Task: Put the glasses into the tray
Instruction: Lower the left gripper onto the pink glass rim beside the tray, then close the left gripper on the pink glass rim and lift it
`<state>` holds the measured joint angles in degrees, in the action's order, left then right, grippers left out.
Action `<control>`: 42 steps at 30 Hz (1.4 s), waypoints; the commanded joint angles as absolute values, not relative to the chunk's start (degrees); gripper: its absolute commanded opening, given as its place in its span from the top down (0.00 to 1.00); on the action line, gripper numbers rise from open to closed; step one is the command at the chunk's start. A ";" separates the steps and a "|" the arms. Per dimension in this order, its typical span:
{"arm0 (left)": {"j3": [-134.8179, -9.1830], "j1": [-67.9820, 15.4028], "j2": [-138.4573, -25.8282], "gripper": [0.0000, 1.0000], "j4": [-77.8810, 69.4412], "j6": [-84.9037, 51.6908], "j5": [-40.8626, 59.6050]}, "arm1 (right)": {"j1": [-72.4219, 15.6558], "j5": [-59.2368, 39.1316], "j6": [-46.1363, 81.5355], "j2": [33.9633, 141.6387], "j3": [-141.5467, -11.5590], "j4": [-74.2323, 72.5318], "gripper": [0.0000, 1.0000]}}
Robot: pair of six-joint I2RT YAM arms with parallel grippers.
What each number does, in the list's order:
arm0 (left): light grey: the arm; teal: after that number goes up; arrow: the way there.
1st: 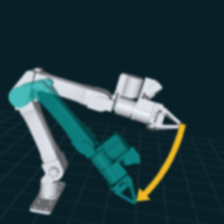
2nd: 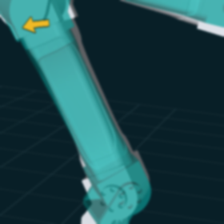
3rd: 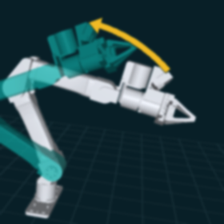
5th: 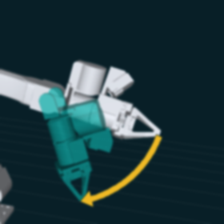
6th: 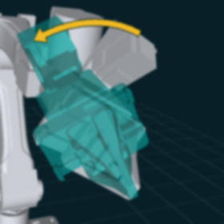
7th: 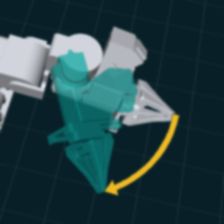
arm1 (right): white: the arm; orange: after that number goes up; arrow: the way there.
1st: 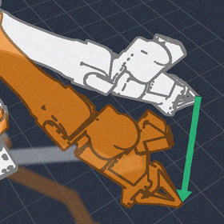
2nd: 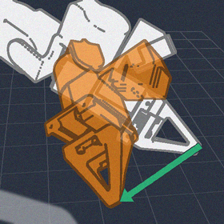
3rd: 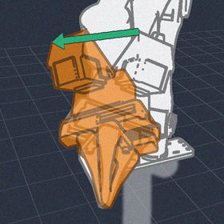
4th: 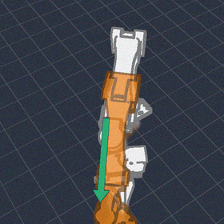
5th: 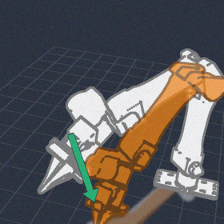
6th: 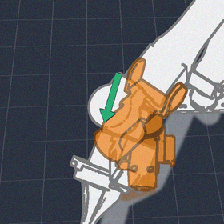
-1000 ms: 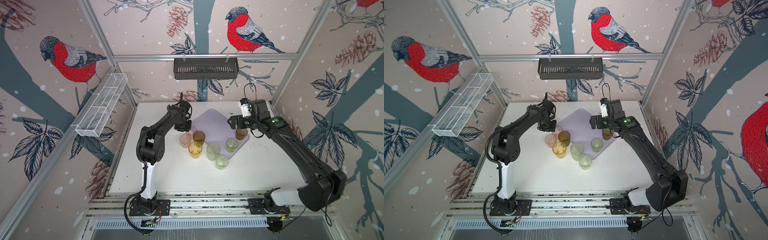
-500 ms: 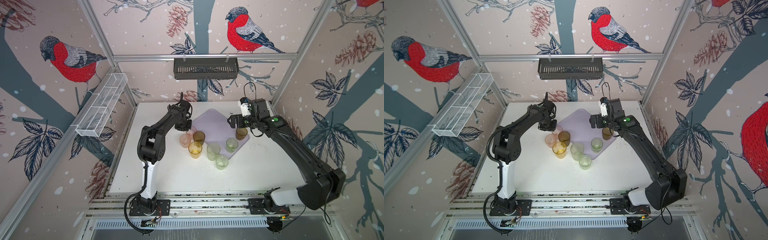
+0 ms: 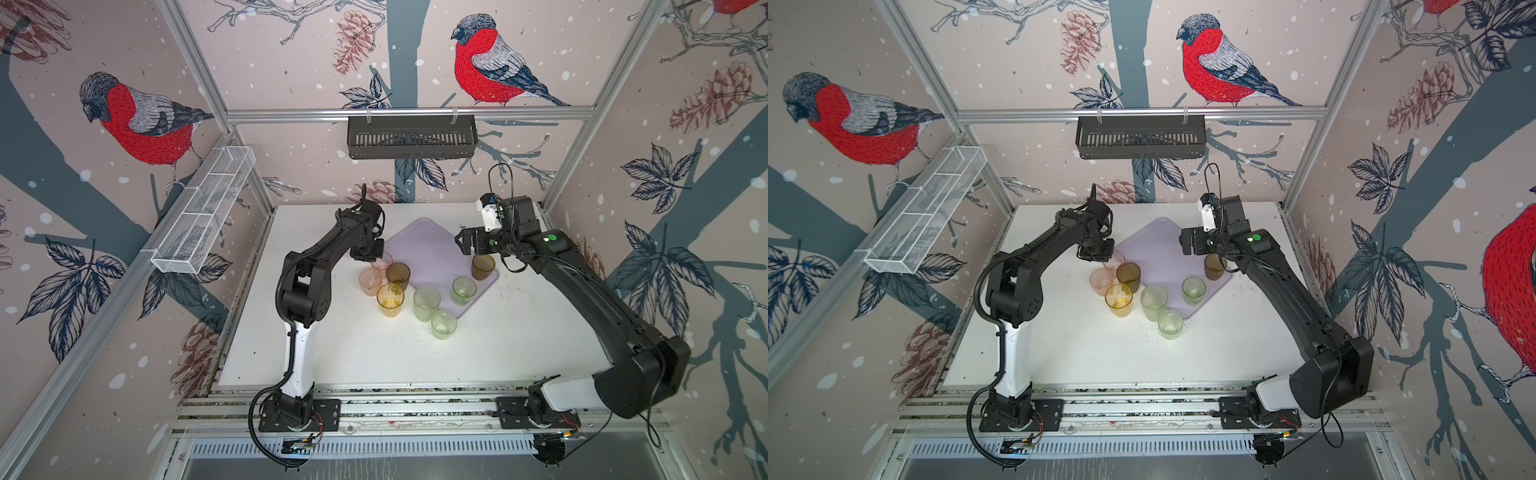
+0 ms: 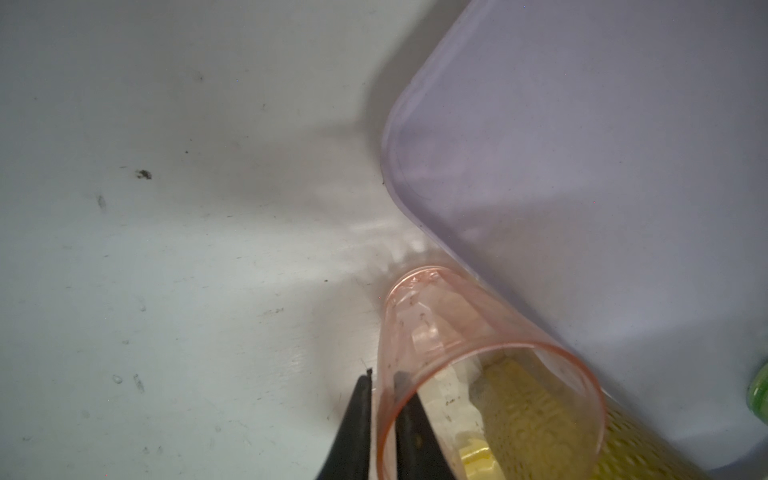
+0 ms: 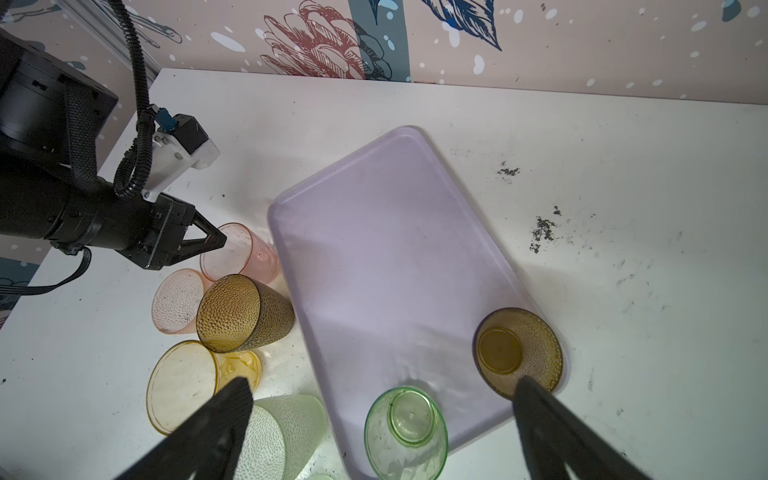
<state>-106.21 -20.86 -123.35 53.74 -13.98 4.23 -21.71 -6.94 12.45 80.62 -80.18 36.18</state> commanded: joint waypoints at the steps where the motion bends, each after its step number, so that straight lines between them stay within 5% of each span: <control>1: -106.74 -21.01 -123.40 0.86 55.36 -13.50 3.61 | -21.74 -6.65 12.74 80.82 -80.82 35.86 0.01; 29: -113.25 -21.01 -123.52 1.00 59.20 -13.99 -1.40 | -20.70 -6.79 12.78 79.91 -79.74 35.33 0.00; 42: -130.27 -21.44 -130.80 1.00 65.81 -15.54 -1.22 | -19.57 -7.38 12.92 78.91 -78.25 34.54 0.00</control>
